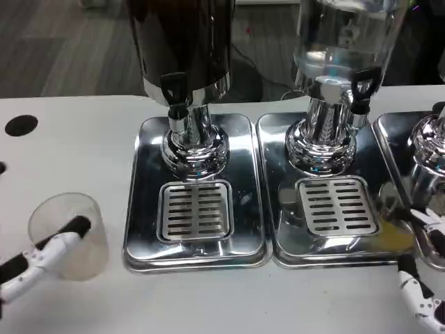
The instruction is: Grasp the cup under the faucet to collect the drink, then remove the cup.
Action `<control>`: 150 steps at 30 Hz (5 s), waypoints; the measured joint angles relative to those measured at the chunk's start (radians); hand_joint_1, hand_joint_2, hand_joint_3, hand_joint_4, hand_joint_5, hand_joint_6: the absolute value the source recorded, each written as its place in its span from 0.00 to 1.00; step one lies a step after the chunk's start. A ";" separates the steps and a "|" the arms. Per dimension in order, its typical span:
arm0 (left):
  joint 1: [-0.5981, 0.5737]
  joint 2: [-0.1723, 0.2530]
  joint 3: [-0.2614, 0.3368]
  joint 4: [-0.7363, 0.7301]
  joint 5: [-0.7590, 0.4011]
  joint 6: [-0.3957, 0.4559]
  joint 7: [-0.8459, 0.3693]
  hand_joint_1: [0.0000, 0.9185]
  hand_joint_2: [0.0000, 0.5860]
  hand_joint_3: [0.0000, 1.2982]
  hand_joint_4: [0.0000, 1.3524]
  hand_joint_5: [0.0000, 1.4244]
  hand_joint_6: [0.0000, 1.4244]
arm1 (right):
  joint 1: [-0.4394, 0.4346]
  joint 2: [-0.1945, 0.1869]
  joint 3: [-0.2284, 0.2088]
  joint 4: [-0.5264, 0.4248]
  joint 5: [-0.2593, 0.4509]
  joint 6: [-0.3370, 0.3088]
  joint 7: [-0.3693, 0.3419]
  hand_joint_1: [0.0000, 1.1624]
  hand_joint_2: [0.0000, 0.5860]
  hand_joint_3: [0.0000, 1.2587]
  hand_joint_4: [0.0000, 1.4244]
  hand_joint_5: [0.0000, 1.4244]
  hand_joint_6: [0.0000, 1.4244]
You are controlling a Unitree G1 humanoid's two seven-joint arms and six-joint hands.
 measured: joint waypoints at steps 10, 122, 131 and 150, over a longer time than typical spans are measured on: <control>-0.079 0.031 -0.004 0.179 0.012 0.031 0.099 0.17 0.09 0.12 0.10 0.25 0.43 | 0.007 -0.007 0.009 0.021 0.000 -0.015 0.007 0.51 0.85 0.18 0.07 0.03 0.00; -0.110 0.089 -0.336 0.225 0.162 0.205 0.179 0.33 0.19 0.42 0.49 0.60 0.64 | -0.002 -0.039 0.031 0.137 0.051 -0.143 0.031 0.50 0.82 0.17 0.08 0.05 0.02; -0.099 0.089 -0.293 0.141 0.160 0.194 0.177 0.33 0.20 0.42 0.49 0.60 0.64 | -0.009 -0.039 0.036 0.140 0.051 -0.144 0.037 0.50 0.82 0.17 0.08 0.05 0.02; -0.385 0.010 -0.421 0.295 0.207 0.231 0.092 0.33 0.20 0.42 0.48 0.60 0.65 | 0.010 -0.051 0.024 0.165 0.079 -0.180 0.049 0.49 0.82 0.17 0.08 0.06 0.02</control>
